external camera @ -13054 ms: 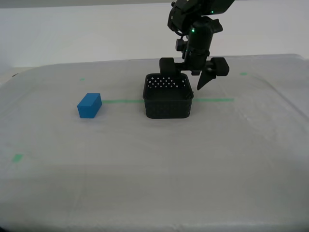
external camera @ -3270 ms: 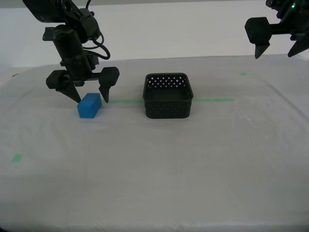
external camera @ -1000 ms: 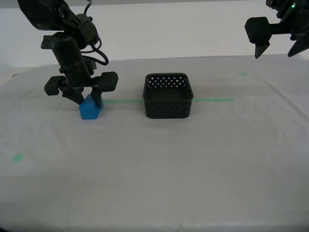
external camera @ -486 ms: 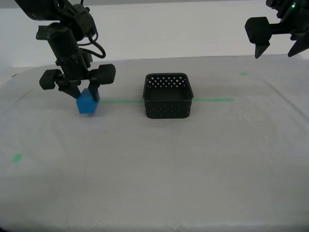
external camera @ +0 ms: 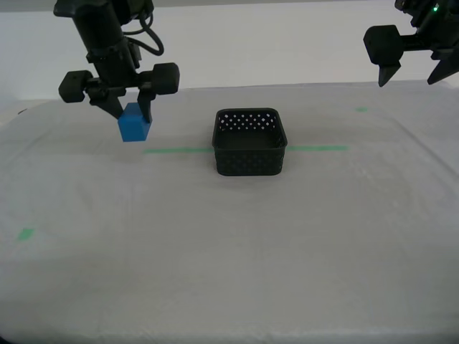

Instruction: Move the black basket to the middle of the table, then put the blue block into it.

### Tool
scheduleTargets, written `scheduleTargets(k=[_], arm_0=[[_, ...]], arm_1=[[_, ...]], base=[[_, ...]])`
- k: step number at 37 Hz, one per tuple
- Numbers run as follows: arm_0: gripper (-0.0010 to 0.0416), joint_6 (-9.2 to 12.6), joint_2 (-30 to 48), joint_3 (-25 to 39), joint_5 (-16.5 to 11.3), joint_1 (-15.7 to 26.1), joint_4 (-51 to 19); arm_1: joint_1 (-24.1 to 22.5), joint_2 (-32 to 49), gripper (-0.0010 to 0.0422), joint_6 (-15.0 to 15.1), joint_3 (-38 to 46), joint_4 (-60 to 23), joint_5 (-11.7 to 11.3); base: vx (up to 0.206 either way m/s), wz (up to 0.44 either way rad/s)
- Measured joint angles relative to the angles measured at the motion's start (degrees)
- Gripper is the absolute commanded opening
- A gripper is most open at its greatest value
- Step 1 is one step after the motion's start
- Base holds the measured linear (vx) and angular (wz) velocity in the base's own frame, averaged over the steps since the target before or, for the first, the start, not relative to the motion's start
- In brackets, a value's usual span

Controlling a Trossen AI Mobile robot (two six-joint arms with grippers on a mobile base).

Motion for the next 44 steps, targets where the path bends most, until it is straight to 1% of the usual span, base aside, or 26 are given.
scheduleTargets(k=[8,10,14,18,21,24,28,32,36,38,44], arm_0=[[0.0399,-0.02,0.0,0.0,0.0,0.04,0.0],[0.0399,-0.02,0.0,0.0,0.0,0.02,0.0],[0.0399,-0.02,0.0,0.0,0.0,-0.02,0.0],[0.0399,-0.02,0.0,0.0,0.02,0.04,0.0],[0.0399,0.0,0.0,0.0,0.02,-0.02,-0.02],[0.0398,-0.02,0.0,0.0,0.02,0.0,-0.02],[0.0398,-0.02,0.0,0.0,0.0,0.04,0.0],[0.0398,0.0,0.0,0.0,0.0,-0.02,0.0],[0.0398,-0.02,0.0,0.0,0.0,0.02,0.0],[0.0399,-0.02,0.0,0.0,0.02,0.04,0.02],[0.0399,-0.02,0.0,0.0,0.0,-0.04,0.04]], arm_1=[[-3.98,0.31,0.0,-3.26,3.52,-0.42,-2.32],[-4.92,0.42,0.0,-4.2,4.24,-0.33,-2.49],[-6.51,0.39,0.0,-5.18,5.09,0.33,-3.78],[-7.72,0.42,0.0,-5.81,6.23,0.42,-4.44],[-8.28,0.98,0.0,-6.47,7.17,0.37,-4.59],[-8.79,2.21,0.0,-6.51,8.35,0.33,-4.48],[-9.31,5.22,0.0,-5.77,11.56,-0.98,-3.56],[-10.23,8.33,0.0,-4.7,15.34,-2.95,-3.52],[-11.43,10.75,0.0,-4.66,18.47,-3.41,-3.48],[-11.98,11.74,0.0,-4.83,19.89,-3.37,-3.48],[-13.77,14.67,0.0,-6.6,24.0,-3.69,-3.48]], base=[[0.0,0.0],[0.0,0.0],[0.0,0.0],[0.0,0.0],[0.0,0.0],[0.0,0.0],[0.0,0.0],[0.0,0.0],[0.0,0.0],[0.0,0.0],[0.0,0.0]])
